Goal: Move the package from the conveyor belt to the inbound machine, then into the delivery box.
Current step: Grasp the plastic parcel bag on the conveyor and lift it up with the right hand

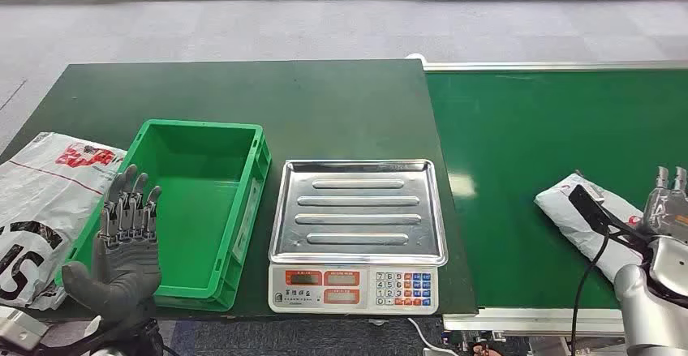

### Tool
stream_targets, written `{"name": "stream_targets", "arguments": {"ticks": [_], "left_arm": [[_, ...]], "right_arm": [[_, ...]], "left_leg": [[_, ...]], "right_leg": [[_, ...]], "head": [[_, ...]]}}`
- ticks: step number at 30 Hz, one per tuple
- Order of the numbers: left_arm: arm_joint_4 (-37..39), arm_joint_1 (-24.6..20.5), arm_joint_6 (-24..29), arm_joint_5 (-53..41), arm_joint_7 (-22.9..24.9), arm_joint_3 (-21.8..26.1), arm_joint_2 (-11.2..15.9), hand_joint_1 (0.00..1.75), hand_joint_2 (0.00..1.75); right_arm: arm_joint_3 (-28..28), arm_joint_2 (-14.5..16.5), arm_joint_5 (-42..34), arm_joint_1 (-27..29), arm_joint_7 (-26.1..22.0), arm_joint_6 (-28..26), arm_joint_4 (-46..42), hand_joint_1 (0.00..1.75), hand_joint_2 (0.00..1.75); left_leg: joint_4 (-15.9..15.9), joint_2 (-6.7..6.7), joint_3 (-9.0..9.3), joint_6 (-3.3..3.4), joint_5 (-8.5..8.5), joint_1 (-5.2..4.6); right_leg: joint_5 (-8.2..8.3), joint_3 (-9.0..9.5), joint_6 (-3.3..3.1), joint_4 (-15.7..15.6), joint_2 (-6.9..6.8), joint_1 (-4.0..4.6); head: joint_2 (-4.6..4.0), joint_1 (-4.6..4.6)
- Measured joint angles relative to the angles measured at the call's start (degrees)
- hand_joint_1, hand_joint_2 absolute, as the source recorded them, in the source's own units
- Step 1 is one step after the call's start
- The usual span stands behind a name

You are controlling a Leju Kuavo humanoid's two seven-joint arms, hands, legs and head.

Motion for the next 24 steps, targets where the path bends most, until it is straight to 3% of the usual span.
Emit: {"name": "stream_targets", "arguments": {"ticks": [6,14,24], "left_arm": [[0.38,0.57,-0.12,-0.01,-0.26,0.00,0.21,0.00,0.00],[0.27,2.16,-1.91,-0.49,-0.30,0.00,0.22,0.00,0.00],[0.60,2.10,-3.13,-0.78,0.43,0.00,0.10,0.00,0.00]], "right_arm": [[-0.05,0.27,-2.31,0.14,-0.19,1.87,2.84,0.00,1.75],[-0.13,1.19,-4.53,5.38,1.07,12.27,4.15,0.00,1.75],[-0.08,3.46,-5.50,9.77,2.49,18.61,3.59,0.00,1.75]], "left_leg": [[0.00,-0.12,-0.02,0.00,-0.02,0.00],[-0.01,-0.22,-0.08,0.04,-0.10,0.02],[-0.01,-0.15,0.31,0.03,-0.22,0.09]], "right_leg": [[-0.04,0.00,0.00,0.00,-0.09,0.01],[-0.19,0.01,0.07,0.00,-0.26,0.02],[-0.32,0.38,0.07,-0.04,-0.24,0.10]], "head": [[0.00,0.00],[0.00,0.00],[0.00,-0.02]]}}
